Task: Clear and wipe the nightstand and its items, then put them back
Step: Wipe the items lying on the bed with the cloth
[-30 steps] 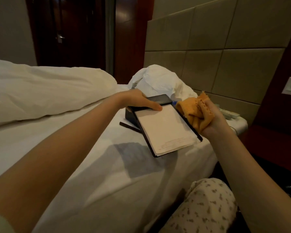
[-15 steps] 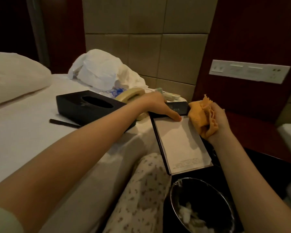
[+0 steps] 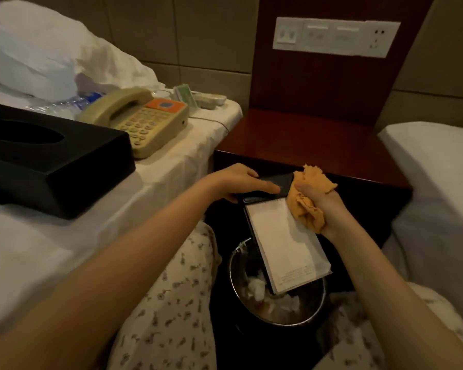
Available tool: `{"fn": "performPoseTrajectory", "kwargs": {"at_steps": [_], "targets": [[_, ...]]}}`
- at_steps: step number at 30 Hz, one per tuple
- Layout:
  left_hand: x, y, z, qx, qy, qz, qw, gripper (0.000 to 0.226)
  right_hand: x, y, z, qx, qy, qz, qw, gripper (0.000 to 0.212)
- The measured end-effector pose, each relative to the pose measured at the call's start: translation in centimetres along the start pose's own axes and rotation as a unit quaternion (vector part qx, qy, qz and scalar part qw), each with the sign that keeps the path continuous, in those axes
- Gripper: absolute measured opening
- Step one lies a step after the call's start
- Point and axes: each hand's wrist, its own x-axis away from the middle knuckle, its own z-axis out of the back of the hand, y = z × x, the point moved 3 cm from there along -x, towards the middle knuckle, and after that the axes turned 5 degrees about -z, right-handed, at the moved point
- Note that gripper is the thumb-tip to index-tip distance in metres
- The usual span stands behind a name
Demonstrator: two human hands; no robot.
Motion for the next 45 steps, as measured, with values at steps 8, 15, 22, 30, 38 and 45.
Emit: {"fn": "performPoseTrajectory", "kwargs": {"at_steps": [8, 15, 22, 30, 38, 45], "targets": [[-3.0, -3.7, -9.5, 0.341, 0.058, 0.031, 0.938, 0.047, -2.7, 4.8, 3.1, -0.082, 0.158, -0.077, 0.981, 0.018], [-2.9, -6.4, -11.0, 0.385, 0.126, 0.048, 0.913, 0.036, -3.4, 6.4, 1.9, 0.374, 0.195, 0.083, 0.903, 0.043], [-2.9, -6.4, -11.4, 0.299, 0.132, 0.032, 0.945, 0.033, -3.6, 4.3, 0.1, 0.375, 0.178, 0.212, 0.885, 0.047], [-1.8, -6.7, -12.6, 0.195, 0.100, 0.022, 0.975, 0.029, -3.8, 6.2, -1.9, 0.568, 0.071, 0.203, 0.794, 0.043], [-1.4, -6.3, -11.6, 0.136, 0.102, 0.012, 0.985, 0.036, -2.8, 5.8, -1.2, 0.455, 0.113, 0.184, 0.864, 0.032], [-1.6, -6.7, -12.5, 0.115, 0.056, 0.009, 0.992, 0.036, -3.8, 7.3, 0.4, 0.488, 0.195, 0.131, 0.841, 0.037]]}}
